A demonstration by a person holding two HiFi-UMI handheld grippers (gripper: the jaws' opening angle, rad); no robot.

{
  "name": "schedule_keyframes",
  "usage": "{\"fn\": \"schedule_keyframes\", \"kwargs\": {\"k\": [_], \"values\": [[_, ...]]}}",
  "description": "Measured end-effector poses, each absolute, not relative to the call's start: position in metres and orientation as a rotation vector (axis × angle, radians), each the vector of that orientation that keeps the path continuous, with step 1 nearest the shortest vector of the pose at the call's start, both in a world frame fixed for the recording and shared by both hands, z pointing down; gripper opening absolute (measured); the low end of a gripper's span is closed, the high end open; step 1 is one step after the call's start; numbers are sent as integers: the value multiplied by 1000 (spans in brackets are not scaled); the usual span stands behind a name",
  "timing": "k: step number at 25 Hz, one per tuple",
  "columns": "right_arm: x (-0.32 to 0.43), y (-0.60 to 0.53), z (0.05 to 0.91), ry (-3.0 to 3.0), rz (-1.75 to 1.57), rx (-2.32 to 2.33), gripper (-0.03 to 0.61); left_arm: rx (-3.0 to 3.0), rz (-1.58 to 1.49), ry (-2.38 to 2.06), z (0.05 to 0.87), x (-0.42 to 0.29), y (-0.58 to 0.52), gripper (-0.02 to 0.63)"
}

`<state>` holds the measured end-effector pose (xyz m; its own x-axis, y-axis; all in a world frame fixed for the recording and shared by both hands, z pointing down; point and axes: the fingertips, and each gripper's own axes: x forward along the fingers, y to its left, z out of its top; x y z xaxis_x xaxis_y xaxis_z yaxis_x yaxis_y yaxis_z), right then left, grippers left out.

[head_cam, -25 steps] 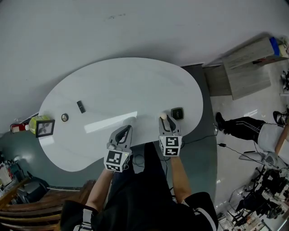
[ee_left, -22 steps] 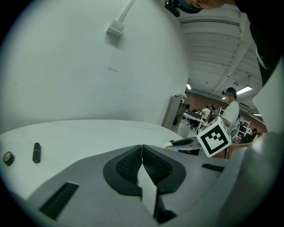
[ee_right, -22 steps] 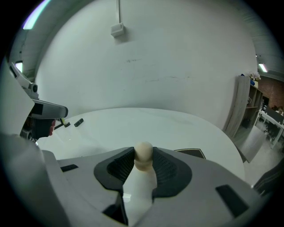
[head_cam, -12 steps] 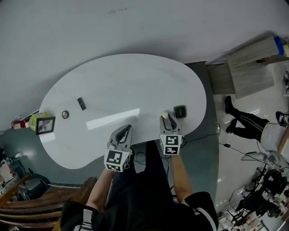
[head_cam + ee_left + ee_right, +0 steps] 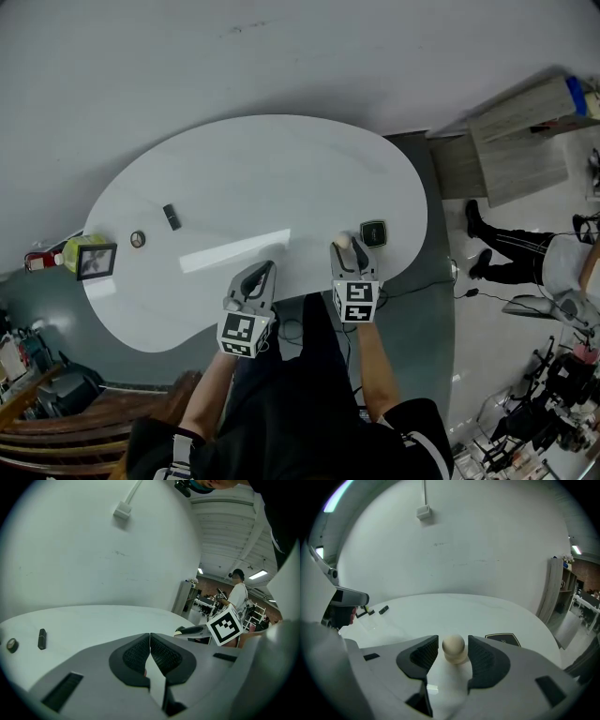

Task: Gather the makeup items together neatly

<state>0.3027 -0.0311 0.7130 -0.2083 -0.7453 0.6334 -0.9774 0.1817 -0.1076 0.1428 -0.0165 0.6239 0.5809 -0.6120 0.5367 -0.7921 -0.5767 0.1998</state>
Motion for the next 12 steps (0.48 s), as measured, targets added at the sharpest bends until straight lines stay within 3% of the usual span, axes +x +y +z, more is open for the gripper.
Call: {"fn": "schedule_keyframes", "kwargs": {"k": [12], "values": [[294, -39, 663, -2069, 606, 1656, 198, 2441, 536, -1155, 593, 135, -22, 20]]}}
